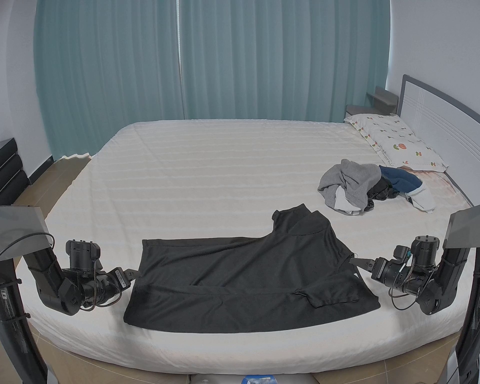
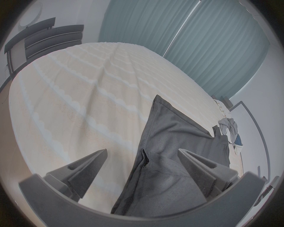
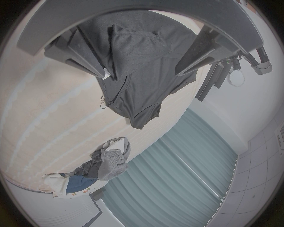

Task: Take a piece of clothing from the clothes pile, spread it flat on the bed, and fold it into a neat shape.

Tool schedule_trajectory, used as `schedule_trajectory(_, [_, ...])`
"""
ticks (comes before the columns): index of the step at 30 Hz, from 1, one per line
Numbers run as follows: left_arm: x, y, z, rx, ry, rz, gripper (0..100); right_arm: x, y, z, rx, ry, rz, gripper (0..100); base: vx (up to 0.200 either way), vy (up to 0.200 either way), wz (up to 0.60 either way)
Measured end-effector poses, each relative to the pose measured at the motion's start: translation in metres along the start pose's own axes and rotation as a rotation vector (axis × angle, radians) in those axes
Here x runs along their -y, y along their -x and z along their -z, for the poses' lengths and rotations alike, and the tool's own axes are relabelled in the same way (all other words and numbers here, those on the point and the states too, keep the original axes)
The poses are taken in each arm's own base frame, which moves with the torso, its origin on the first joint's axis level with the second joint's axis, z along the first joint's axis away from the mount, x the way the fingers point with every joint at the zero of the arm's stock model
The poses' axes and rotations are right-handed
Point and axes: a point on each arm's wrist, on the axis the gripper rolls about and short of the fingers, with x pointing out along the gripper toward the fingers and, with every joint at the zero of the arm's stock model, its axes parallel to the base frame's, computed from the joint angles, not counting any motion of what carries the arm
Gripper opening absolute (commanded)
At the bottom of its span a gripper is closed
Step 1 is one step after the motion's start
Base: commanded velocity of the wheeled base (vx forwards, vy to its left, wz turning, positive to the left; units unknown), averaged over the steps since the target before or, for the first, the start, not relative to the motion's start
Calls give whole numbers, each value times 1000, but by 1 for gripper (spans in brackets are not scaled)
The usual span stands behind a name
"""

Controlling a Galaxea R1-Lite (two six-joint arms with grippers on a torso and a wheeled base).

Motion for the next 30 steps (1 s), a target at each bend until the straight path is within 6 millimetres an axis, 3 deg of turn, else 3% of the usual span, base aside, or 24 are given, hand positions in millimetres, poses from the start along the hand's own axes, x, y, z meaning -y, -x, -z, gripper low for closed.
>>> schedule_trajectory(17, [8,0,-1,13,94,18,100,-2,1,3,-13,0,-3,100,0,0,0])
schedule_trajectory(22, [10,0,-2,20,97,22,100,-3,1,5,-23,0,-3,100,120,0,0])
schedule_trajectory(30, [16,-5,-16,62,97,51,100,-4,0,8,-31,0,-4,100,0,0,0])
